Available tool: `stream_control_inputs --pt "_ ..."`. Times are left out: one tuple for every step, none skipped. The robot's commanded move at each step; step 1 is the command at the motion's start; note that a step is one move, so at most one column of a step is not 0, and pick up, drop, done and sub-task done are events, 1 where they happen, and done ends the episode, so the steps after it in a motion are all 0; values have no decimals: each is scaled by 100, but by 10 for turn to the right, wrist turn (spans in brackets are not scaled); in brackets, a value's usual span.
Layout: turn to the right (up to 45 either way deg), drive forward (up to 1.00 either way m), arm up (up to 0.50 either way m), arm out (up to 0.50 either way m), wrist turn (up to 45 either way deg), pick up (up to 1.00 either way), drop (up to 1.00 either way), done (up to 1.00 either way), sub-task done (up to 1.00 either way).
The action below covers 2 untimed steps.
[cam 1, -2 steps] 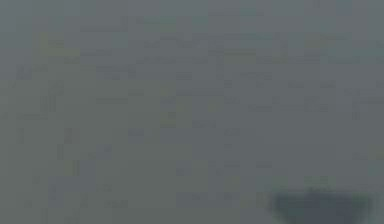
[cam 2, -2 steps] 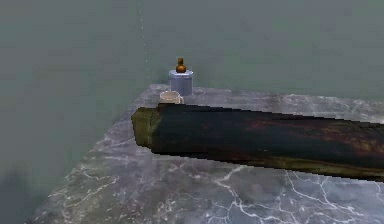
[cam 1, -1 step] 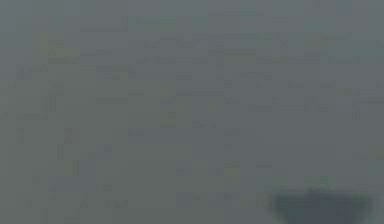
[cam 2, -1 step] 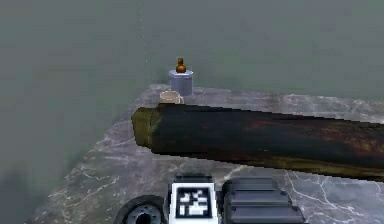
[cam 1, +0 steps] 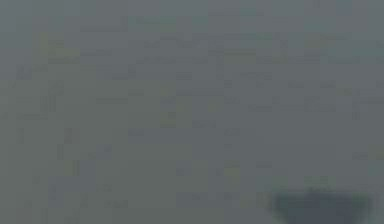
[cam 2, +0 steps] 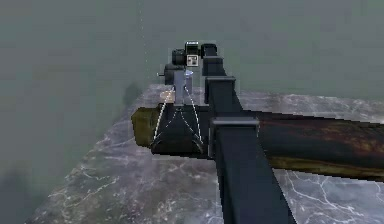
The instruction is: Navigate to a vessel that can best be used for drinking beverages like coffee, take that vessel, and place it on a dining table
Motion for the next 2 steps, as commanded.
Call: stream_control_inputs --pt "0 0 0 0 450 0 0 0 0" --pt "0 0 0 0 450 0 0 0 0"
